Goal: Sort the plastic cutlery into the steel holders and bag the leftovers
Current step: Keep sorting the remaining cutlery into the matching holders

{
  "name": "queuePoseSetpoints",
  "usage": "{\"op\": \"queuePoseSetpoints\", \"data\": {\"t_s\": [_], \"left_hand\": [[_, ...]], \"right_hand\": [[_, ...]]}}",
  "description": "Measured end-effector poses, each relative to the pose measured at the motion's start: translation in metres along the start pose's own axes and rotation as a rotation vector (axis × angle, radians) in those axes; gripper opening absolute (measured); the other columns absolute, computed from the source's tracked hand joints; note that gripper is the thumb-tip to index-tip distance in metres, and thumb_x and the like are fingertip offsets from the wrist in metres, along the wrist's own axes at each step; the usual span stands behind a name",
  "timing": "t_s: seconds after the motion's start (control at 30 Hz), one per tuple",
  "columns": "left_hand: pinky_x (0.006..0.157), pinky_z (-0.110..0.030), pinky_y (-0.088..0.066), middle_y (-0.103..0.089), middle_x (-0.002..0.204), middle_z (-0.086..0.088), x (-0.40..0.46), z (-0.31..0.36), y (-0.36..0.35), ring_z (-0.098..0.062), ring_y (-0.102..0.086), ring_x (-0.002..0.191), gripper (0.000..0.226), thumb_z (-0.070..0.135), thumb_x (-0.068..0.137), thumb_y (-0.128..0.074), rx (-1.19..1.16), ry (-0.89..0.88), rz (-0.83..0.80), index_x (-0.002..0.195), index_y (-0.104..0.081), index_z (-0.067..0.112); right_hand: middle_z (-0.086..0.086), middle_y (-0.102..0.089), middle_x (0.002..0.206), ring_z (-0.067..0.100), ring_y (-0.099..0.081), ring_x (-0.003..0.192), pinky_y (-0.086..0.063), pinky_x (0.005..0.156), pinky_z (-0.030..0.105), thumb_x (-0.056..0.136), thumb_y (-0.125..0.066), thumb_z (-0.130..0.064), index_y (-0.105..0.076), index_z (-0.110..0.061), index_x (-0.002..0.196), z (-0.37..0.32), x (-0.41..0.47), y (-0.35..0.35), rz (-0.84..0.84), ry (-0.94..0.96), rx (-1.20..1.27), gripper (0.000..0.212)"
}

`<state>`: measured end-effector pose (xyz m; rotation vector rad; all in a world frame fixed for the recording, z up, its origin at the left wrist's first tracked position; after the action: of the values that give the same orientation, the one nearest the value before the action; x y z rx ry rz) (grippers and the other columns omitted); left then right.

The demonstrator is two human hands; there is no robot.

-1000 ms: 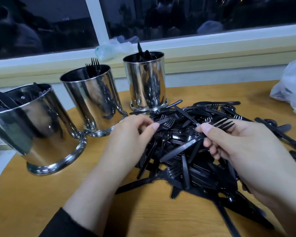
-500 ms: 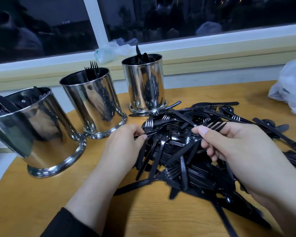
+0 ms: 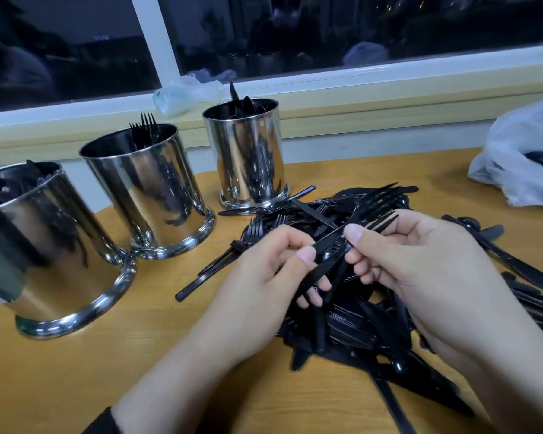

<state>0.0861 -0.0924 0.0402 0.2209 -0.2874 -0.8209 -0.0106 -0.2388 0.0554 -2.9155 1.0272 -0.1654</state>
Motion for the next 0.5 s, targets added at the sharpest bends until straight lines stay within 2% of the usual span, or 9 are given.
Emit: {"op": "queuePoseSetpoints", "data": {"t_s": [0.03, 0.1, 0.2, 0.3, 0.4, 0.5], "left_hand": [[0.066, -0.039, -0.056, -0.074, 0.083, -0.009, 0.000, 0.001, -0.003, -0.025, -0.068, 0.065, 0.017, 0.021, 0.108, -0.046, -0.052, 0.004, -0.023, 0.100, -0.060, 0.017], [0.055, -0.032, -0.048, -0.070, 0.075, -0.009, -0.001, 0.001, -0.005, -0.022, -0.058, 0.053, 0.016, 0.022, 0.108, -0.046, -0.084, 0.009, -0.040, 0.100, -0.060, 0.018], [0.051, -0.029, -0.034, -0.055, 0.067, -0.003, 0.000, -0.001, -0.009, -0.016, -0.038, 0.048, 0.016, 0.029, 0.105, -0.050, -0.149, 0.044, -0.071, 0.098, -0.062, 0.022], [0.050, -0.027, -0.027, -0.045, 0.067, -0.001, 0.000, -0.002, -0.012, -0.012, -0.029, 0.048, 0.024, 0.038, 0.103, -0.054, -0.293, 0.092, -0.122, 0.100, -0.062, 0.016], [0.050, -0.027, -0.027, -0.045, 0.066, -0.001, -0.002, 0.000, -0.013, -0.012, -0.030, 0.048, 0.027, 0.037, 0.099, -0.051, -0.313, 0.115, -0.170, 0.097, -0.058, 0.011], [0.052, -0.028, -0.039, -0.057, 0.062, -0.002, -0.003, 0.005, -0.003, -0.013, -0.046, 0.050, 0.035, 0.039, 0.106, -0.049, -0.044, 0.087, -0.114, 0.086, -0.063, 0.013]], "right_hand": [[0.011, -0.073, 0.069, 0.016, -0.063, 0.059, -0.051, 0.062, 0.034, 0.080, -0.079, -0.021, -0.068, -0.008, 0.076, -0.001, 0.000, 0.001, 0.011, 0.007, -0.001, 0.018], [0.010, -0.073, 0.068, 0.015, -0.063, 0.058, -0.051, 0.062, 0.033, 0.080, -0.079, -0.023, -0.067, -0.009, 0.076, -0.002, 0.000, 0.003, 0.037, 0.021, -0.007, 0.019], [0.010, -0.072, 0.067, 0.015, -0.064, 0.058, -0.051, 0.062, 0.034, 0.078, -0.080, -0.025, -0.065, -0.011, 0.076, -0.002, 0.000, 0.005, 0.058, 0.032, -0.004, 0.020], [0.012, -0.071, 0.067, 0.017, -0.063, 0.059, -0.051, 0.063, 0.033, 0.077, -0.080, -0.025, -0.064, -0.011, 0.089, -0.005, 0.001, 0.004, 0.032, 0.020, 0.065, 0.025], [0.010, -0.069, 0.066, 0.016, -0.061, 0.060, -0.051, 0.063, 0.033, 0.072, -0.076, -0.034, -0.070, -0.015, 0.095, -0.005, 0.000, 0.004, 0.011, 0.010, 0.126, 0.031], [0.003, -0.064, 0.063, 0.014, -0.057, 0.060, -0.047, 0.064, 0.035, 0.067, -0.074, -0.051, -0.078, -0.015, 0.085, -0.003, -0.002, 0.006, 0.061, 0.055, 0.067, 0.040]]}}
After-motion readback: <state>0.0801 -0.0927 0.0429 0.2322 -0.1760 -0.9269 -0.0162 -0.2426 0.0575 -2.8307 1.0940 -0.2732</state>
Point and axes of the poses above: each hand's wrist, its own x-axis towards the middle knuckle, its own y-axis out of the back of the hand, z = x × y, the point moved 5 cm from there along x, towards the middle knuckle
